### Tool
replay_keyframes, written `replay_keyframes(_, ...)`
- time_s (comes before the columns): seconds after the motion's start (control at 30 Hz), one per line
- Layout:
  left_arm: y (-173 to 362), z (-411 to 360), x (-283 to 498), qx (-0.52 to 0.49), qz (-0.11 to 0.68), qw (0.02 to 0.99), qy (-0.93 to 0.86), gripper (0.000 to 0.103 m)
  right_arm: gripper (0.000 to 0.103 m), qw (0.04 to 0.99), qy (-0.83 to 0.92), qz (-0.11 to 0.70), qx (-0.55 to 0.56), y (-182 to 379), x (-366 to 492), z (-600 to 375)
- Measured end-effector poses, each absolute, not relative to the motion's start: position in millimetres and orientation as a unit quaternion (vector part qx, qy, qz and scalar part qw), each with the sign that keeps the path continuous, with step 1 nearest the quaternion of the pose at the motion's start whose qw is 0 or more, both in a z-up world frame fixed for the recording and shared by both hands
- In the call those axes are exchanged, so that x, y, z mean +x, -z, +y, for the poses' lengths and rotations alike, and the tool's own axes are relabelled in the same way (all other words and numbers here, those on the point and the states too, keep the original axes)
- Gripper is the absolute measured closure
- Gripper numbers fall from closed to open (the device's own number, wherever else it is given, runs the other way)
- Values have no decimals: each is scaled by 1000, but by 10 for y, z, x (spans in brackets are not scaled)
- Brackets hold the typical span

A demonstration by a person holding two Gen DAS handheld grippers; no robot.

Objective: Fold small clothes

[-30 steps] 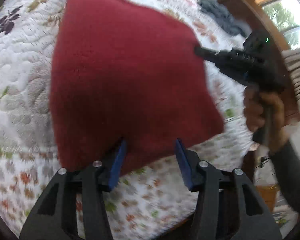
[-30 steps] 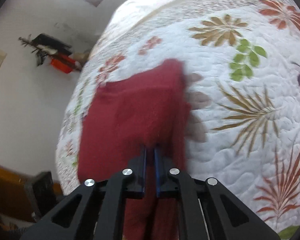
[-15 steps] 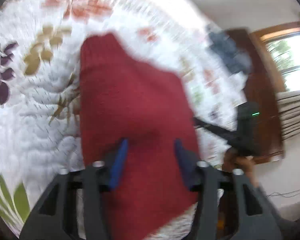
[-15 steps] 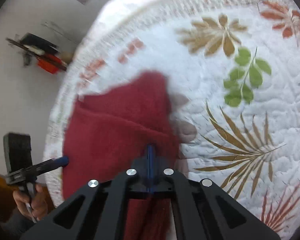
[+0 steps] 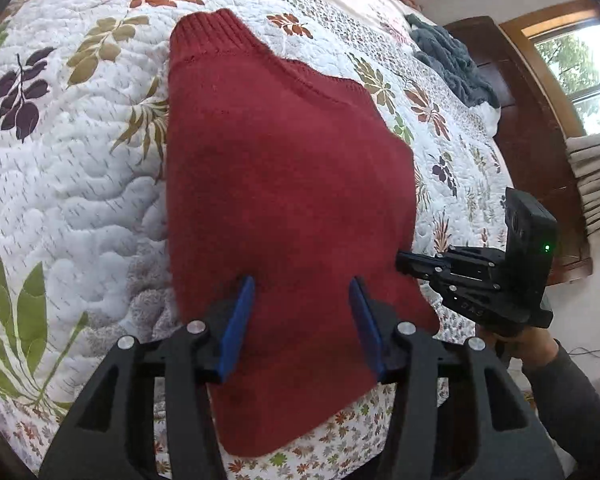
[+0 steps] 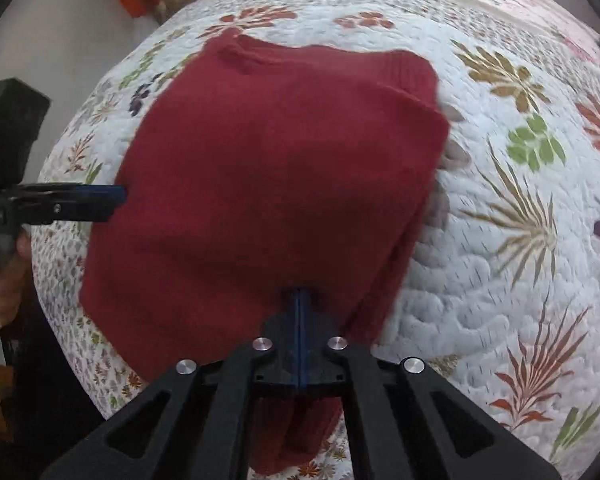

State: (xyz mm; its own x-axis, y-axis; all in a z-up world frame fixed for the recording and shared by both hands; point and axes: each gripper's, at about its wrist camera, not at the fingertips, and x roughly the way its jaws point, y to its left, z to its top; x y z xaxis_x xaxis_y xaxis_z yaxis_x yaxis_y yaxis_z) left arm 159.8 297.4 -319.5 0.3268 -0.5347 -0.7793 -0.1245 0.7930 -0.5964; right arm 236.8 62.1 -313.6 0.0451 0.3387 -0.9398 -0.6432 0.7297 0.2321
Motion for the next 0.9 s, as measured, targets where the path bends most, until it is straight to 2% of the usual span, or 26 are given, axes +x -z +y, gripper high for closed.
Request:
replay_keyframes(0.17, 2770, 2938, 1299, -282, 529, 786, 151, 42, 102, 734, -365, 560, -120, 2571, 2024, 580)
replay_keyframes(0.33, 3282, 2759, 1062, -246, 598, 755, 106, 44, 103, 717, -330, 586, -184, 3097, 1812, 580)
replay_keyframes(0.4, 3276, 2742, 991, -238, 596, 761, 100, 43, 103, 722, -322, 593, -154, 3086, 1828, 494)
replay_keyframes(0.53, 3016, 2860, 757, -258, 564, 778, 98, 23, 102, 754, -312, 570, -95, 2700, 1674, 271)
replay_keyframes(0.57, 3027, 2884, 694, -257, 563, 780, 94, 22, 102, 754, -308, 573, -92, 2714, 1654, 237)
replay_keyframes(0.67, 3275, 2899, 525, -265, 602, 750, 70, 25, 103, 735, -272, 607, -131, 3074, 1587, 227)
replay_keyframes(0.77, 3074, 2970, 247, -281, 582, 761, 60, 28, 102, 750, -266, 599, -87, 2910, 1544, 116)
replay_keyframes(0.8, 2992, 2990, 182, -281, 576, 766, 55, 27, 96, 757, -267, 591, -79, 2807, 1501, 95)
replay_keyframes(0.83, 2847, 2997, 68, -270, 569, 776, 40, 18, 94, 771, -264, 574, -77, 2626, 1421, 51)
replay_keyframes(0.87, 2679, 2992, -58, -253, 558, 790, 26, 9, 84, 782, -262, 561, -73, 2489, 1342, 21)
replay_keyframes(0.9, 2572, 2975, -123, -241, 551, 799, 18, 9, 62, 790, -262, 550, -67, 2355, 1255, -18)
